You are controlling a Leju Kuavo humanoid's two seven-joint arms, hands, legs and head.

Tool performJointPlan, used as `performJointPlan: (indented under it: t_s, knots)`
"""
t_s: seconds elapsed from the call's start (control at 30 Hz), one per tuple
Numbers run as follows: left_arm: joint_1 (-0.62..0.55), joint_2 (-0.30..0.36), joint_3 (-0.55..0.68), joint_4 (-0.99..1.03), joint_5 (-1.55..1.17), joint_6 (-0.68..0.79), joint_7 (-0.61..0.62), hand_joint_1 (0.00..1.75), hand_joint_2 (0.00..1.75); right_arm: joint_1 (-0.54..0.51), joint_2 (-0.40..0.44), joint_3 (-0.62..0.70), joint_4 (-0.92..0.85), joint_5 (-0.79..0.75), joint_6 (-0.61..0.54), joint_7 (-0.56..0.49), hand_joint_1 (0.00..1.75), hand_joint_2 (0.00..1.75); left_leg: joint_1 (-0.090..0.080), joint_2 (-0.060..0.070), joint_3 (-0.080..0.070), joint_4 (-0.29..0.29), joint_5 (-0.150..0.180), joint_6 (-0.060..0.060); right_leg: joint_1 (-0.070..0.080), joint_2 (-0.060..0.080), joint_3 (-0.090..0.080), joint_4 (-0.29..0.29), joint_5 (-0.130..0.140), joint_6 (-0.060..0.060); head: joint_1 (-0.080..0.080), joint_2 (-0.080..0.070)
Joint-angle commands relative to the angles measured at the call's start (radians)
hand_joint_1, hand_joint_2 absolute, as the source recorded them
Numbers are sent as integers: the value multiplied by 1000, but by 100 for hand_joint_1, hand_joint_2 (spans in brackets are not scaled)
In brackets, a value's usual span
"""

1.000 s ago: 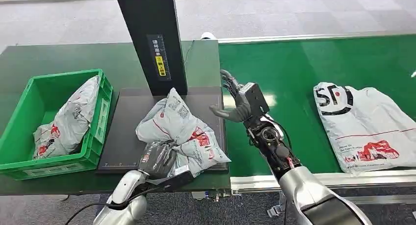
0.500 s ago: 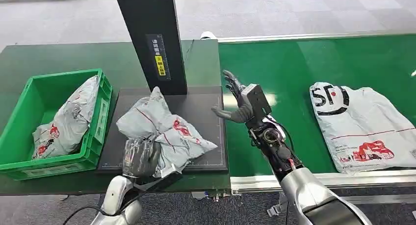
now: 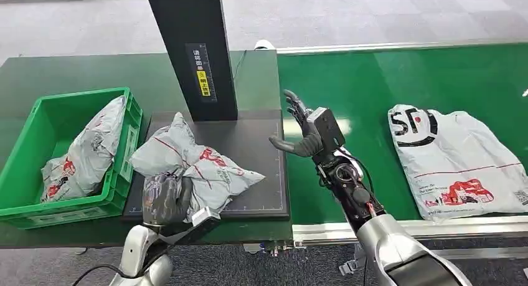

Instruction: Moved the parcel from conveyor to table for the left to box.

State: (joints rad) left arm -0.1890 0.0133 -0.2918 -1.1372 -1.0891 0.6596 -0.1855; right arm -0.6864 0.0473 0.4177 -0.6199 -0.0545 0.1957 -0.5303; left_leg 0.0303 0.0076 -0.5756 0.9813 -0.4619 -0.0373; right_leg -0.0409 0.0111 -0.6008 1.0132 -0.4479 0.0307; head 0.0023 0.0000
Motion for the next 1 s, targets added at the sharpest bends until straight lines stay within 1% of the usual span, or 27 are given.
performJointPlan:
  t_s: [0.03, 0.07, 0.13, 0.17, 0.23, 0.27, 0.3, 0.4, 0.5, 0.57, 0.67, 0.73, 0.77, 0.8, 0.83, 0.87, 0.9, 0.93, 0.97, 1.0]
  knots:
    - [65, -120, 253, -250, 115, 39, -380, 175, 175, -40, -3, -5, 42, -4, 5, -4, 0, 175, 0, 0, -2, 1, -1, 2, 1, -1, -1, 0, 0, -2, 0, 0]
    - [66, -140, 281, -261, 107, 39, -409, 175, 175, -45, -1, -3, 49, -5, 5, -5, 0, 175, 0, -1, -1, 1, -1, 3, 1, -1, 0, 0, -1, -3, 0, 0]
    - [65, -180, 335, -285, 118, 39, -489, 175, 175, -62, 4, 2, 63, -11, 5, -5, 0, 175, 0, 0, -2, 1, 0, 2, 1, 0, -2, 0, 0, -2, 0, 0]
    - [68, -189, 349, -326, 148, 39, -513, 175, 175, -69, 5, 4, 68, -15, 6, -7, 0, 175, 0, 0, -2, 1, -1, 3, 1, -1, -1, 0, 0, -3, 0, 0]
    - [73, -186, 362, -445, 139, 39, -513, 175, 175, -75, 4, 10, 72, -21, 12, -6, 0, 175, 0, 0, -2, 2, -1, 3, 1, 0, -2, 0, 0, -4, 0, 0]
    - [74, -183, 365, -461, 137, 39, -513, 175, 175, -77, 5, 12, 73, -22, 12, -5, 0, 175, 1, 1, -4, 2, -1, 2, 1, 0, -3, 1, 0, -3, 0, 0]
    - [65, -201, 439, -581, 103, 39, -513, 175, 175, -74, 5, 13, 75, -25, 7, -2, 0, 175, 1, 1, -4, 3, -1, 3, 2, 0, -3, 1, 0, -4, 0, 0]
    - [49, -168, 483, -611, 134, 39, -513, 175, 175, -60, -1, 19, 71, -30, -1, -13, 0, 175, 2, 1, -3, 2, -1, 3, 2, 0, -3, 1, 0, -4, 0, 0]
    - [33, -167, 500, -645, 140, 39, -513, 175, 175, -60, -5, 21, 67, -35, -3, -11, 0, 175, 1, 1, -1, 1, -1, 3, 2, 0, -1, 0, 0, -4, 0, 0]
    - [22, -165, 516, -655, 133, 39, -513, 175, 175, -59, -9, 23, 65, -38, -4, -9, 0, 175, 1, 0, -3, 1, 0, 1, 1, -1, -3, 0, 0, -2, 0, 0]
    - [5, -165, 550, -650, 115, 39, -513, 175, 175, -53, -16, 28, 62, -43, -3, -12, 0, 175, 1, -1, -1, 1, -1, 4, 3, -1, -1, -1, 0, -4, 0, 0]
    - [-25, -173, 600, -613, 112, 39, -513, 175, 175, -47, -20, 30, 57, -47, -7, -15, 0, 175, 2, -1, -1, 0, -1, 5, 3, -2, 0, -2, 0, -5, 0, 0]
    - [-42, -169, 613, -593, 116, 39, -513, 175, 175, -44, -21, 30, 55, -48, -9, -15, 0, 175, 2, -1, 1, -1, -1, 7, 4, -3, 3, -4, 1, -8, 0, 0]
    - [-63, -169, 635, -561, 116, 39, -513, 175, 175, -41, -23, 31, 51, -50, -12, -15, 0, 175, 1, -2, 0, -1, 0, 5, 3, -3, 2, -2, 0, -6, 0, 0]
    - [-61, -221, 651, -539, 68, 39, -498, 175, 175, -37, -21, 13, 48, -45, -8, -17, 0, 175, 2, -2, 0, -1, 0, 5, 3, -3, 1, -3, 0, -6, 0, 0]
    - [-114, -164, 680, -433, 132, 39, -513, 175, 175, -32, -27, 24, 45, -46, -22, -19, 0, 175, 0, -2, -2, 0, 0, 2, 1, -2, -1, 0, 0, -3, 0, 0]
    - [-140, -167, 721, -384, 107, 39, -513, 175, 175, -32, -28, 25, 46, -47, -22, -18, 0, 175, 0, -3, -1, -2, 1, 2, 1, -4, 0, -1, 0, -4, 0, 0]
    - [-158, -167, 746, -345, 97, 39, -513, 175, 0, -31, -29, 26, 46, -48, -25, -17, 0, 175, 0, -3, 0, -2, 1, 2, 1, -4, 0, -1, 0, -3, 0, 0]
    - [-183, -162, 791, -286, 79, 39, -513, 175, 0, -28, -32, 27, 45, -51, -27, -17, 0, 175, 0, -4, 1, -3, 2, 2, 1, -5, 1, -2, 0, -4, 0, 0]
    - [-219, -172, 868, -200, 37, 39, -513, 175, 0, -22, -36, 26, 41, -53, -30, -18, 0, 175, 0, -3, 0, -1, 1, 2, 1, -3, 0, -1, 0, -3, 0, 0]
